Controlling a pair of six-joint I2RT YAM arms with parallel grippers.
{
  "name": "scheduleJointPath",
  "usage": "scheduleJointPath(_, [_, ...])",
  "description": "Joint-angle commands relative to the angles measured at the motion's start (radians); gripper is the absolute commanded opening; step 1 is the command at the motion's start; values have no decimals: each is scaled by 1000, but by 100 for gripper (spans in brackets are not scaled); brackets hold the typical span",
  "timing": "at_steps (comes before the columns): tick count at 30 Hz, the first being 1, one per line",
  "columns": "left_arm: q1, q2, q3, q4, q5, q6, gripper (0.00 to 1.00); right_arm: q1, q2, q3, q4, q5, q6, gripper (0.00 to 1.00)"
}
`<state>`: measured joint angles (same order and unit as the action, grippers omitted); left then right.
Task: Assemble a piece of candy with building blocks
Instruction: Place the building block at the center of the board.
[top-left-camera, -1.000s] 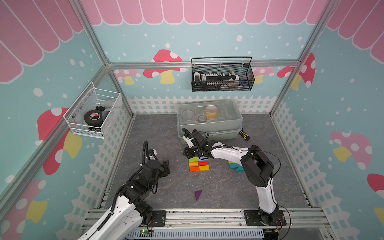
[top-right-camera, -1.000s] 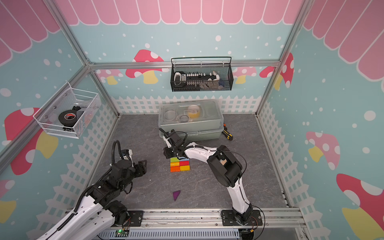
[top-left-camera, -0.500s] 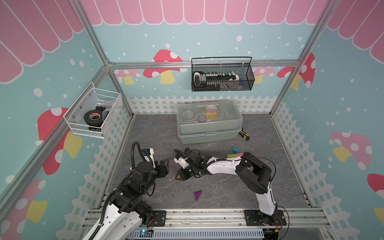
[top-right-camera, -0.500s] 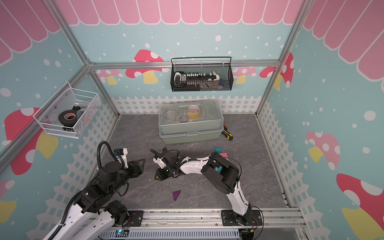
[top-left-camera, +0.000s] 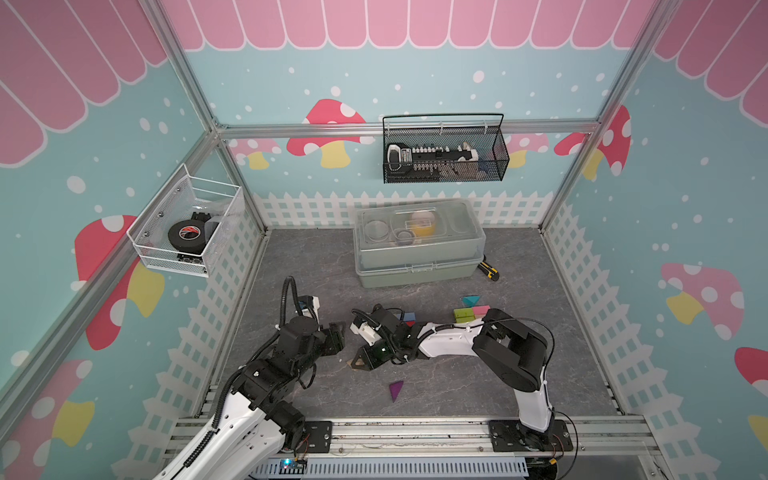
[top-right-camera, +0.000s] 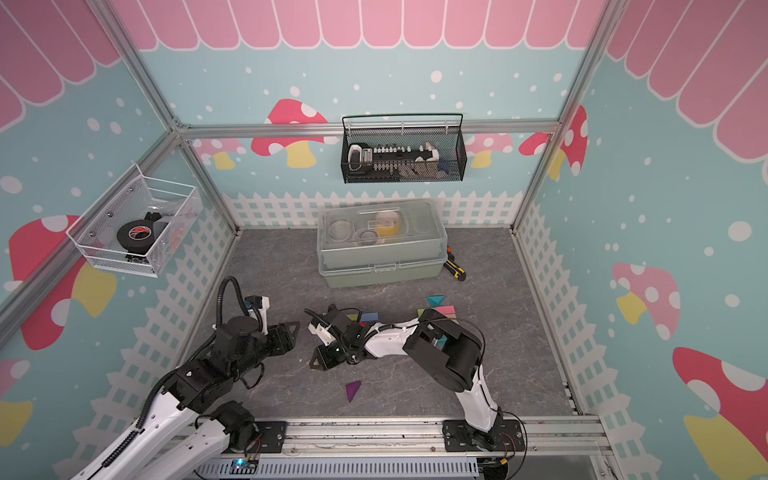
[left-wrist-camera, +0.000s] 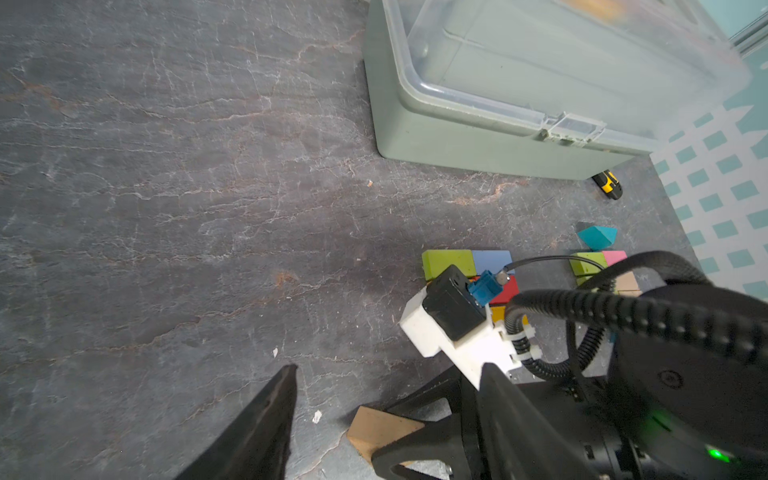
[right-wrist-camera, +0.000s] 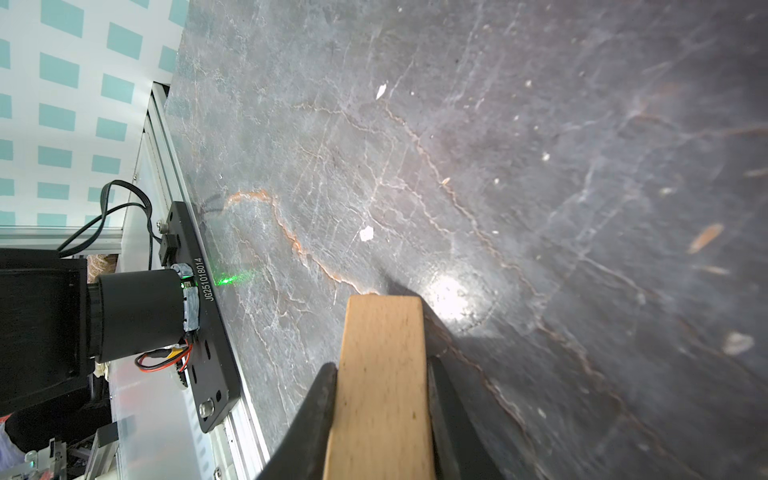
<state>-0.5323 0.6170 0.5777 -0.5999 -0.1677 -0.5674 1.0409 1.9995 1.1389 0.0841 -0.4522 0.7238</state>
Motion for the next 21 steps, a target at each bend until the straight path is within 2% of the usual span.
scheduleJointPath(1, [-5,7,19,15,21,23,68,2,-4,-36,-22,50,35,32])
scheduleJointPath(11, [-6,0,15,18,19,29,68,-24,-6,-74,25,44,71,40])
scheduleJointPath(21, [-5,12,9,27,19,32,68,-61,-13,-98,53,9,84,42])
